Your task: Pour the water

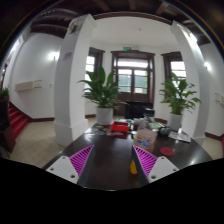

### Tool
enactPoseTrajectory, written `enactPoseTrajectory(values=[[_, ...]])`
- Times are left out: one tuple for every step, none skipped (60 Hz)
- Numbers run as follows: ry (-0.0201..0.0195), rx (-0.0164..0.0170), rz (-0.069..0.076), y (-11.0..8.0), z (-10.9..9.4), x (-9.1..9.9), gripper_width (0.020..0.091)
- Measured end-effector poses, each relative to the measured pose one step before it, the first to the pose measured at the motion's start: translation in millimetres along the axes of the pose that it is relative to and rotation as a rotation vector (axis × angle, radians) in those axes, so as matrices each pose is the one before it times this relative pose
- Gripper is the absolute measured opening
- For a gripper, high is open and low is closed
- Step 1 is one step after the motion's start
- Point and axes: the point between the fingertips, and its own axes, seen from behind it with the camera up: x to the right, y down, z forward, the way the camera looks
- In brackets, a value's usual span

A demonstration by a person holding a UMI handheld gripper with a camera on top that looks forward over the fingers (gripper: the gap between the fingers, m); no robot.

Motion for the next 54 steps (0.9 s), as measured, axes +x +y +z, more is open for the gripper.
enactPoseTrajectory(values=[[0.02189,-0.00477,-0.0009,1.77,-0.78,6.44,0.0739],[0.02221,-0.00530,-0.0003,2.30,-0.76,6.70,0.0738],[0.02103,-0.00572,0.0008,2.96,-0.79,6.63,0.0739],[0.01881,-0.00478,0.0017,3.41,-0.44,5.72,0.0738],[0.01733,-0.00314,0.0028,2.92,-0.78,5.81,0.0737],[0.01625,-0.00150,0.0047,2.68,-0.27,5.82,0.0738],[0.01552,-0.00043,0.0067,2.36,-0.53,5.35,0.0738],[0.01429,-0.00099,0.0077,-0.59,1.17,6.97,0.0739],[0.01322,0.00130,0.0089,6.03,0.50,1.85,0.0738],[0.00941,0.00042,0.0094,2.08,1.53,3.83,0.0737],[0.00773,0.00091,0.0085,1.58,1.60,3.49,0.0736],[0.00734,0.00242,0.0070,0.76,1.72,3.64,0.0737],[0.00748,0.00281,0.0064,-0.06,1.95,3.88,0.0737],[0.00864,0.00279,0.0055,-0.21,2.50,4.37,0.0739],[0.00905,0.00256,0.0043,-0.65,2.51,4.28,0.0740],[0.00780,0.00239,0.0027,-0.67,3.10,4.08,0.0737],[0.00465,0.00249,0.0013,-0.74,3.17,3.48,0.0736],[0.00267,0.00313,0.0014,-1.32,3.05,2.62,0.0732],[0.00170,0.00455,0.0015,-1.58,3.13,2.44,0.0728],[0.00170,0.00499,0.0018,-1.78,3.37,2.34,0.0731],[0.00124,0.00554,0.0022,-1.98,3.65,1.68,0.0730],[0.00074,0.00414,0.0032,-1.85,3.72,1.62,0.0729],[-0.00021,0.00306,0.0036,-1.49,4.05,1.23,0.0729],[-0.00149,0.00288,0.0028,-1.32,3.65,0.77,0.0730],[-0.00319,0.00348,0.0014,-1.87,4.02,0.34,0.0729],[-0.00451,0.00333,0.0004,-1.52,3.97,-0.18,0.0730],[-0.00441,0.00296,0.0005,-1.39,3.90,-0.22,0.0730],[-0.00381,0.00226,0.0014,-1.33,3.84,-0.14,0.0729],[-0.00308,0.00163,0.0014,-1.23,3.49,-0.47,0.0729],[-0.00205,0.00048,0.0007,-0.74,4.04,-0.44,0.0729],[-0.00129,-0.00080,-0.0001,-0.88,3.69,-0.04,0.0730],[-0.00100,-0.00087,-0.0011,-0.62,3.73,-0.35,0.0731],[-0.00169,-0.00115,-0.0019,-0.57,3.67,-0.69,0.0729],[-0.00227,-0.00154,-0.0033,-0.17,3.75,-0.85,0.0727],[-0.00166,-0.00204,-0.0036,-0.02,3.74,-0.51,0.0728],[-0.00135,-0.00164,-0.0035,-0.06,3.68,-0.72,0.0728],[-0.00113,-0.00145,-0.0031,-0.26,3.55,-0.80,0.0728],[-0.00131,-0.00111,-0.0034,-0.24,3.46,-0.45,0.0728],[-0.00173,-0.00083,-0.0032,0.27,3.62,-0.46,0.0728],[-0.00206,-0.00097,-0.0031,0.31,3.44,-0.54,0.0729],[-0.00213,-0.00196,-0.0031,0.29,3.02,-0.78,0.0729],[-0.00141,-0.00147,-0.0035,0.17,2.87,-0.95,0.0729],[0.00038,-0.00109,-0.0029,0.31,2.49,-0.46,0.0730],[0.00059,0.00005,-0.0037,0.08,2.34,-0.59,0.0724],[0.00193,0.00111,-0.0025,0.14,2.12,-0.15,0.0709],[0.00244,0.00101,-0.0015,-0.37,2.18,-0.46,0.0687],[0.00261,0.00048,-0.0017,0.14,2.22,-0.28,0.0657],[0.00208,0.00035,-0.0018,0.29,1.89,-0.16,0.0630],[0.00542,0.00322,-0.0027,-0.44,1.68,0.75,0.0549],[-0.00363,0.00352,-0.0028,-0.18,1.33,-0.81,0.0513],[-0.00731,0.00720,-0.0018,-1.03,0.80,-2.05,0.0512],[-0.00554,0.00442,-0.0021,-0.41,0.41,-1.44,0.0512],[-0.00119,0.00335,-0.0036,-0.02,0.26,-0.14,0.0505],[0.00154,0.00321,-0.0020,-0.07,0.62,0.43,0.0497]])
